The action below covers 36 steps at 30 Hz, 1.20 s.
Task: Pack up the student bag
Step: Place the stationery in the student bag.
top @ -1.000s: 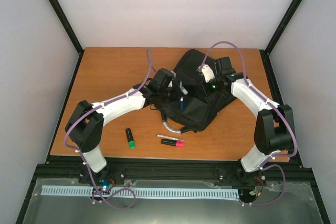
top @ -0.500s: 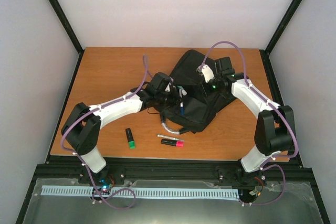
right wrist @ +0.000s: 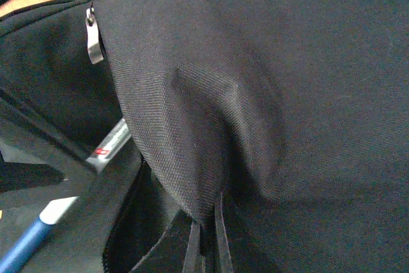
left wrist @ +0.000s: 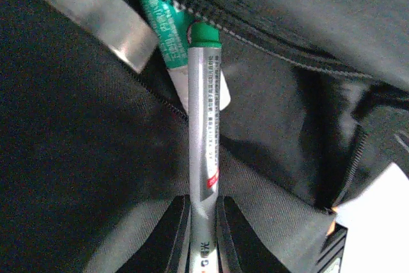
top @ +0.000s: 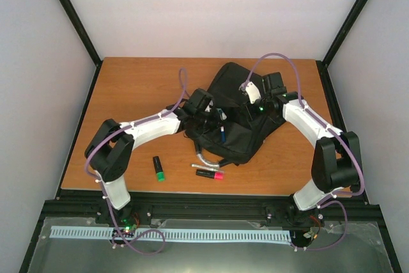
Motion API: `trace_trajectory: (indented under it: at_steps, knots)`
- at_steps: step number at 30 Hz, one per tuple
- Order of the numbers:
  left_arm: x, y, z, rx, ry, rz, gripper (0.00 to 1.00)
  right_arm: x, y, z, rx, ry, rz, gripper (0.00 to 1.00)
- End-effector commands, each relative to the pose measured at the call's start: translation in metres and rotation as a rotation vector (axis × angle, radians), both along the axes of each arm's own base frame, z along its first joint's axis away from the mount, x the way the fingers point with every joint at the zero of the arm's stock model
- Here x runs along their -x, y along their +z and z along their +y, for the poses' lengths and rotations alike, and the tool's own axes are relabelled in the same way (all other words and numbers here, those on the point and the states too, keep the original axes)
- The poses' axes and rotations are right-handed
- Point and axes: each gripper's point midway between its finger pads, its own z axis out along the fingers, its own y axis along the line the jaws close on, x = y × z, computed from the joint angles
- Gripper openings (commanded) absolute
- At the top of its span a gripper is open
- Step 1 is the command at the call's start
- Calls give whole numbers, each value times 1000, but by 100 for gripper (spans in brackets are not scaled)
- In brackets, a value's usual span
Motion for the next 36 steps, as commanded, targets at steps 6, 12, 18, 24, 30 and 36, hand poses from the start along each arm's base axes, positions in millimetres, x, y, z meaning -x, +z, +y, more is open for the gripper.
trace_trajectory:
  at_steps: [6,12,18,24,30,36]
  knots:
    - [-19,4,3,30,91,-19,1,5,21,14,-75,67,-47,3]
    - [-14,19,16,30,117,-60,1,6,19,14,-76,67,-42,3]
    - [-36,10,15,6,135,-50,1,7,16,16,-86,76,-24,3]
    - [-60,-3,6,6,154,-31,1,8,17,17,-93,80,-22,3]
    - [-78,-9,-14,-22,60,-71,1,8,16,16,-91,83,-22,3]
    - [-101,-4,-9,-124,49,-198,1,10,12,18,-93,89,-4,3]
